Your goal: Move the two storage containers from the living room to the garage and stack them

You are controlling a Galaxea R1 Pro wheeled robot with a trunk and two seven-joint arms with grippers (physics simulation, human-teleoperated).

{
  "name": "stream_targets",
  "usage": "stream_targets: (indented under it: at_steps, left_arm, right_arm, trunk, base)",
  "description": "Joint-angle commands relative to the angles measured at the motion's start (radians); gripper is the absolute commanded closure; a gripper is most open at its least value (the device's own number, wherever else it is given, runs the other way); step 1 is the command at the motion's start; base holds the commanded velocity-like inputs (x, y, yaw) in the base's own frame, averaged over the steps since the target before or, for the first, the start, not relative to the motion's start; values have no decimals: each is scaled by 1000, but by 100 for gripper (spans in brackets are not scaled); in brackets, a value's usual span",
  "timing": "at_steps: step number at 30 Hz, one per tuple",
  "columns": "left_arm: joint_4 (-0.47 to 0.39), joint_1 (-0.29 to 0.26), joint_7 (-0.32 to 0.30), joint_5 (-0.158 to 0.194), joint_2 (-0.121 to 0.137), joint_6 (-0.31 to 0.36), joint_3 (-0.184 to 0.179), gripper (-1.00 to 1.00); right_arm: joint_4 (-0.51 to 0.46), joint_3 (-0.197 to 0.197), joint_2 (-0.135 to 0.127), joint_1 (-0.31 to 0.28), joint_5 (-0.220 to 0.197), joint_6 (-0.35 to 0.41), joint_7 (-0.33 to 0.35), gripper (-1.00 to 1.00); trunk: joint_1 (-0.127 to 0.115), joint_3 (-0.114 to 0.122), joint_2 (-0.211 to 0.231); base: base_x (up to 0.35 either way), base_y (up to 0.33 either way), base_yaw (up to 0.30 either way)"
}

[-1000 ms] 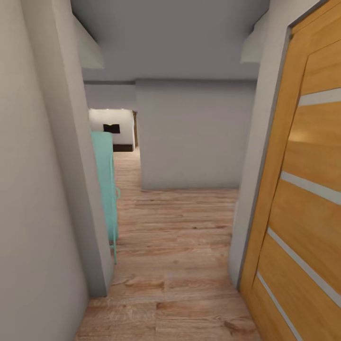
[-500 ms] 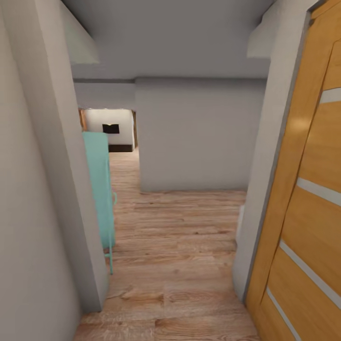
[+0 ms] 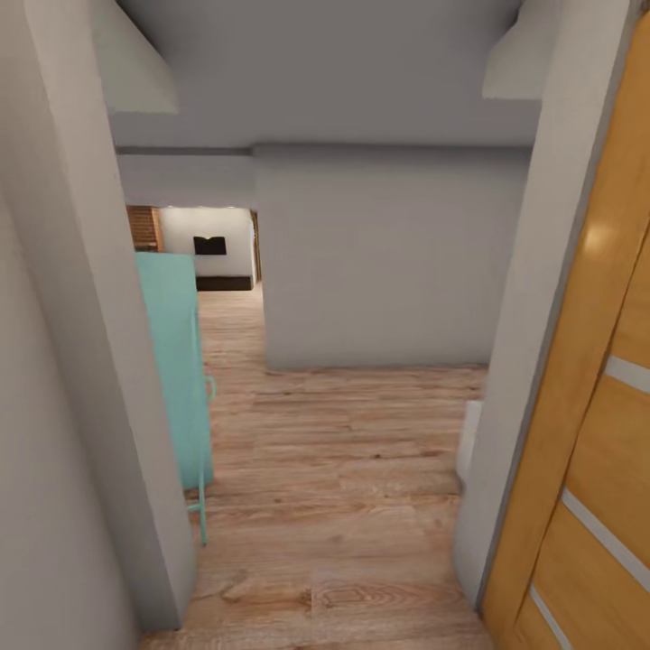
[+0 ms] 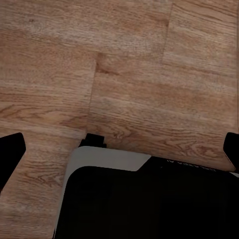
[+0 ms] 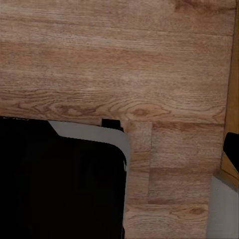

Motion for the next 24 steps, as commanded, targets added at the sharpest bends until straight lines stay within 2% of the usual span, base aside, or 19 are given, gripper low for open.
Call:
stream_targets:
  at_steps: [1,24]
  left_arm:
    - [1,-1,2,4,0,-3,3,-100]
    - [1,-1,2,4,0,-3,3,-100]
  right_arm:
    - [3,9,0,-1,-10,-6,0,-100]
    - [3,9,0,-1,-9,-6,0,-100]
  trunk:
    - [1,-2,-1]
    - [1,-2,-1]
  base:
    - [322,0,0]
    - [322,0,0]
